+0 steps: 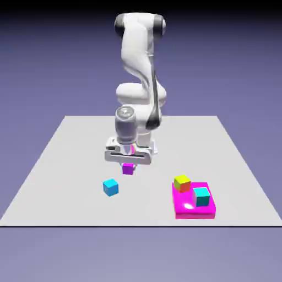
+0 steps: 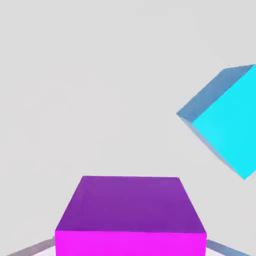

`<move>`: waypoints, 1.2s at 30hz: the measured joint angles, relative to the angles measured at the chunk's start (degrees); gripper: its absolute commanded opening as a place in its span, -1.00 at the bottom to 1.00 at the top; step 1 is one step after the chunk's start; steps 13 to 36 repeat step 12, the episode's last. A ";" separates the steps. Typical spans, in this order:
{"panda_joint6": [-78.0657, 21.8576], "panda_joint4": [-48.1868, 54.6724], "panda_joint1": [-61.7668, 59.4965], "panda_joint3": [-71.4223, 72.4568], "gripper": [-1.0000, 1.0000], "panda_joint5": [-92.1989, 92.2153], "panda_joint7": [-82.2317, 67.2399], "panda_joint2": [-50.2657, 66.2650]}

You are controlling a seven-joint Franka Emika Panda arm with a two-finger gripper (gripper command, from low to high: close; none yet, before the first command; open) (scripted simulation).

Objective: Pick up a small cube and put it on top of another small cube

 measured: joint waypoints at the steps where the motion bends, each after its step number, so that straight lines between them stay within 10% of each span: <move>1: -1.46 1.88 -2.18 -0.42 -1.00 0.88 2.48 0.41; 9: 7.52 4.01 -4.69 -0.82 -1.00 2.83 6.51 11.50; 10: 8.65 3.90 -4.66 -0.80 1.00 2.88 6.48 12.51; 36: 8.64 3.90 -4.65 -0.82 1.00 2.85 6.50 12.51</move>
